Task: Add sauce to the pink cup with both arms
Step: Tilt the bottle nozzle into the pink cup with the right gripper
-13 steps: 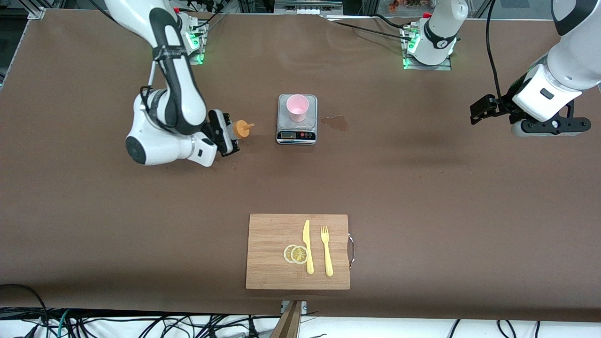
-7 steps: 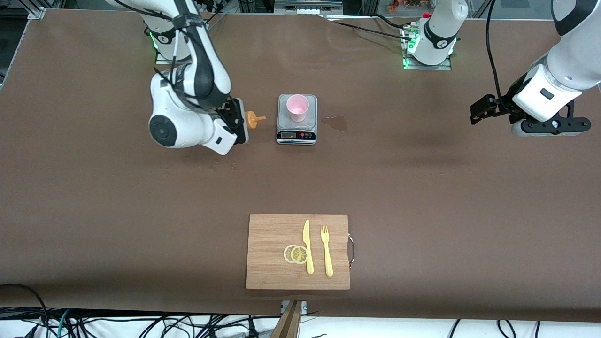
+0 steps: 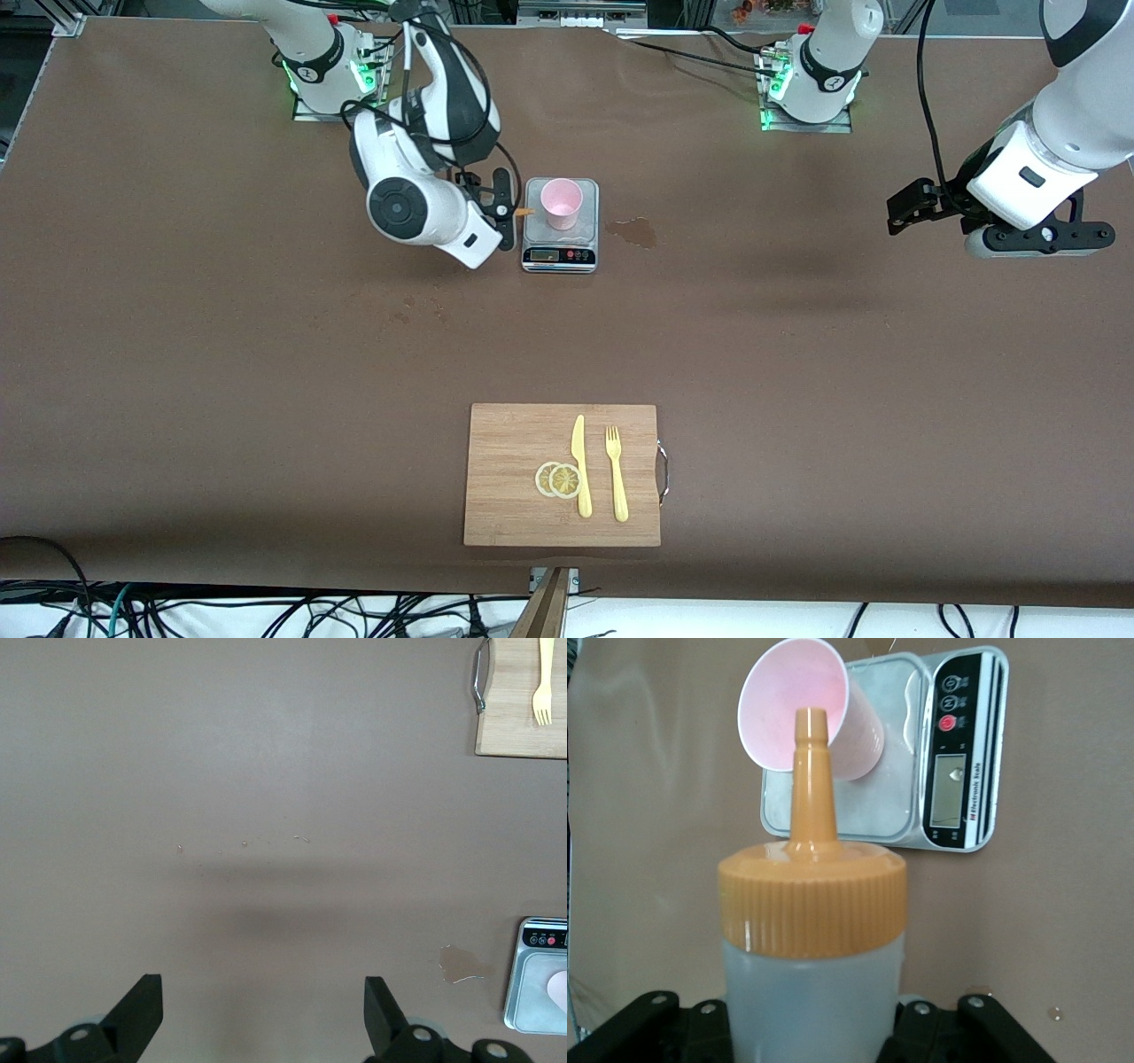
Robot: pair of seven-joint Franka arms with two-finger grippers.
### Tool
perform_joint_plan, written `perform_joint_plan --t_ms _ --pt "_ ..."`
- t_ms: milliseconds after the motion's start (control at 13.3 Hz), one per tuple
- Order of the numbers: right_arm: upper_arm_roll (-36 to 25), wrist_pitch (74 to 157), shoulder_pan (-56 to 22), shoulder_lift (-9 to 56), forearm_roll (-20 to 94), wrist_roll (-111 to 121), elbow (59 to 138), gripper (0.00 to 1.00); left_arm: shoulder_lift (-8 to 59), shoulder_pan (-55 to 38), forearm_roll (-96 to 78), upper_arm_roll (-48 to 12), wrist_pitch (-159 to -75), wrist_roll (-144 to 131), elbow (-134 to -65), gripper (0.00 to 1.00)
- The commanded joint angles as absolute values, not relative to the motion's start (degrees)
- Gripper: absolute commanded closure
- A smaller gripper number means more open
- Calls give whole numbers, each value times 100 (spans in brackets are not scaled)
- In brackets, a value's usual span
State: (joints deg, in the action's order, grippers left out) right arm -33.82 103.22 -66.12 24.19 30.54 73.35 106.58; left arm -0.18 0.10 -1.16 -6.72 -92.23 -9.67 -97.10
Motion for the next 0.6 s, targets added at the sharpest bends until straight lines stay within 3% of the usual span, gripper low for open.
perform_joint_plan --t_ms 0,528 --pt "-3340 10310 -6749 2312 2822 7137 10740 91 -53 53 -246 -677 -9141 -844 -9668 0" --pt "-2787 10301 -6812 2268 2014 6311 10723 91 -53 53 -246 -677 -9141 -844 -9668 0"
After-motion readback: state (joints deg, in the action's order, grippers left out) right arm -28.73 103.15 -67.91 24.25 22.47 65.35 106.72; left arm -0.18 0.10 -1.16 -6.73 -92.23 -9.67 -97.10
